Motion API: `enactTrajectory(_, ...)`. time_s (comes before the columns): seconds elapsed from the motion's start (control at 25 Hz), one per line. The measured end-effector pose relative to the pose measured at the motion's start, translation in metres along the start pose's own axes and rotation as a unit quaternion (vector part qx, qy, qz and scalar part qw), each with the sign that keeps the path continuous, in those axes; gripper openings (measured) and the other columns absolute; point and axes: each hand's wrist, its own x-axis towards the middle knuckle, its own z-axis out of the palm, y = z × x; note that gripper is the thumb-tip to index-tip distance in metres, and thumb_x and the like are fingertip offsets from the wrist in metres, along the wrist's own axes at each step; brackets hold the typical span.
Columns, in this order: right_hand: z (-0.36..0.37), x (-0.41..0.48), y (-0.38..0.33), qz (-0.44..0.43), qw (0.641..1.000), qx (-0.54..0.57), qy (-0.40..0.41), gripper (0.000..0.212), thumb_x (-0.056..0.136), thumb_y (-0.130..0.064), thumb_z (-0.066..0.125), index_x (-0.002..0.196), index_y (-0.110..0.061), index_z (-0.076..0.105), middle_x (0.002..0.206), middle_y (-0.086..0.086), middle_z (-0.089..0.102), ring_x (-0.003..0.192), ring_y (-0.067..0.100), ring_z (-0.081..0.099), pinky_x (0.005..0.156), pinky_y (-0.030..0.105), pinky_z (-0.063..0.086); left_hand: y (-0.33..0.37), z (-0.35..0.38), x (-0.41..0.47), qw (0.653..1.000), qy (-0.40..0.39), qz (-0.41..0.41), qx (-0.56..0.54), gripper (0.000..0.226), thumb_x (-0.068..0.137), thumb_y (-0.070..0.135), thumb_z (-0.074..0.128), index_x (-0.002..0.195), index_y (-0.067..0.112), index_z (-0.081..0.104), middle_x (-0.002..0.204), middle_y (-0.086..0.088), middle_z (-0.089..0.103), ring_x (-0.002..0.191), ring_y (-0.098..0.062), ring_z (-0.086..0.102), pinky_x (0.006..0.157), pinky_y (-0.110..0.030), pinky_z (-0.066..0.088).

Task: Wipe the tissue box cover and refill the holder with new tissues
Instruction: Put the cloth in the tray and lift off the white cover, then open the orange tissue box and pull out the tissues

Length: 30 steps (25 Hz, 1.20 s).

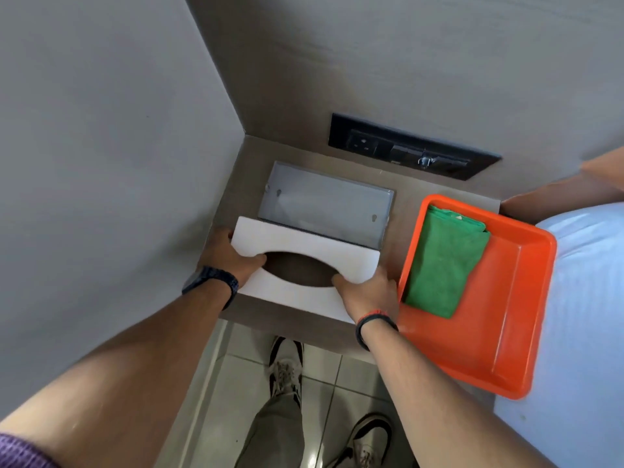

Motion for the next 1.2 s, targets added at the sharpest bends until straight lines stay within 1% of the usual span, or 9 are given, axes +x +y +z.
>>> enactTrajectory(0.24,0.008,0.0,0.002,-0.038,0.997,-0.024,0.055,0.077,0.061,-0.068,0.069,0.116,-0.015,0.057,0.111,0.012,0.061,0.102,0.035,0.061,0.079,0.039,0.051,-0.008,0.008,0.001,0.999,0.009,0.046,0.007,0.079,0.051,0.054,0.083,0.116,0.022,0.05,0.109,0.004,0.053,0.099,-0.019,0.052,0.077,-0.032,0.044)
enactTrajectory(0.4,-0.02,-0.01,-0.006,-0.247,0.948,-0.07,0.186,0.085,0.076,-0.066,0.055,0.14,-0.012,0.04,0.131,0.013,0.051,0.12,0.033,0.052,0.086,0.04,0.049,0.028,0.007,-0.017,0.97,0.081,0.193,0.121,0.094,0.065,0.071,0.06,0.138,0.021,0.032,0.144,-0.013,0.037,0.132,-0.031,0.031,0.105,-0.049,0.033)
enactTrajectory(0.52,-0.066,-0.005,0.003,-0.353,0.899,-0.092,0.242,0.084,0.081,-0.053,0.056,0.147,-0.008,0.031,0.147,0.016,0.042,0.135,0.032,0.042,0.104,0.041,0.041,0.073,0.023,-0.045,0.95,0.062,0.286,0.106,0.081,0.073,0.068,0.056,0.137,0.023,0.037,0.143,-0.013,0.039,0.129,-0.032,0.037,0.102,-0.046,0.038)
enactTrajectory(0.6,-0.102,-0.003,0.024,-0.336,0.896,-0.07,0.28,0.077,0.08,-0.046,0.059,0.144,-0.009,0.038,0.141,0.016,0.05,0.127,0.033,0.049,0.097,0.041,0.045,0.104,0.046,-0.073,0.949,0.038,0.302,0.075,0.071,0.074,0.067,0.054,0.128,0.022,0.049,0.133,-0.011,0.049,0.121,-0.028,0.047,0.096,-0.039,0.041)
enactTrajectory(0.72,-0.169,-0.01,0.072,-0.282,0.886,-0.02,0.367,0.05,0.079,-0.039,0.061,0.121,-0.012,0.059,0.11,0.01,0.067,0.097,0.031,0.064,0.07,0.04,0.053,0.153,0.094,-0.137,0.949,-0.013,0.316,0.007,0.045,0.076,0.055,0.063,0.102,0.018,0.064,0.098,-0.005,0.064,0.092,-0.024,0.062,0.081,-0.031,0.047)
enactTrajectory(0.8,-0.218,-0.018,0.112,-0.246,0.872,0.002,0.424,0.033,0.08,-0.034,0.062,0.105,-0.013,0.064,0.092,0.005,0.069,0.081,0.029,0.066,0.056,0.037,0.051,0.184,0.126,-0.189,0.944,-0.062,0.324,-0.023,0.025,0.077,0.042,0.069,0.085,0.018,0.066,0.078,0.001,0.065,0.072,-0.019,0.063,0.07,-0.031,0.051)
enactTrajectory(0.92,-0.283,-0.032,0.173,-0.209,0.843,0.011,0.496,0.022,0.08,-0.027,0.063,0.095,-0.012,0.064,0.082,0.003,0.066,0.072,0.026,0.064,0.052,0.031,0.045,0.218,0.17,-0.267,0.934,-0.121,0.333,-0.036,0.016,0.077,0.036,0.071,0.074,0.021,0.065,0.064,0.009,0.061,0.061,-0.015,0.062,0.059,-0.025,0.046)
enactTrajectory(1.04,-0.347,-0.047,0.236,-0.161,0.81,0.029,0.563,0.02,0.08,-0.023,0.063,0.094,-0.009,0.062,0.082,0.006,0.065,0.076,0.03,0.061,0.057,0.033,0.045,0.246,0.215,-0.346,0.926,-0.209,0.312,-0.043,0.016,0.077,0.039,0.07,0.074,0.025,0.063,0.064,0.013,0.061,0.065,-0.014,0.061,0.056,-0.021,0.04)
enactTrajectory(1.2,-0.411,-0.053,0.319,-0.03,0.816,0.018,0.577,0.035,0.079,-0.031,0.06,0.105,-0.007,0.058,0.099,0.015,0.063,0.092,0.038,0.057,0.072,0.041,0.044,0.271,0.276,-0.426,0.91,-0.372,0.176,-0.045,0.043,0.068,0.053,0.071,0.101,0.026,0.061,0.098,0.004,0.068,0.084,-0.023,0.066,0.075,-0.034,0.055)
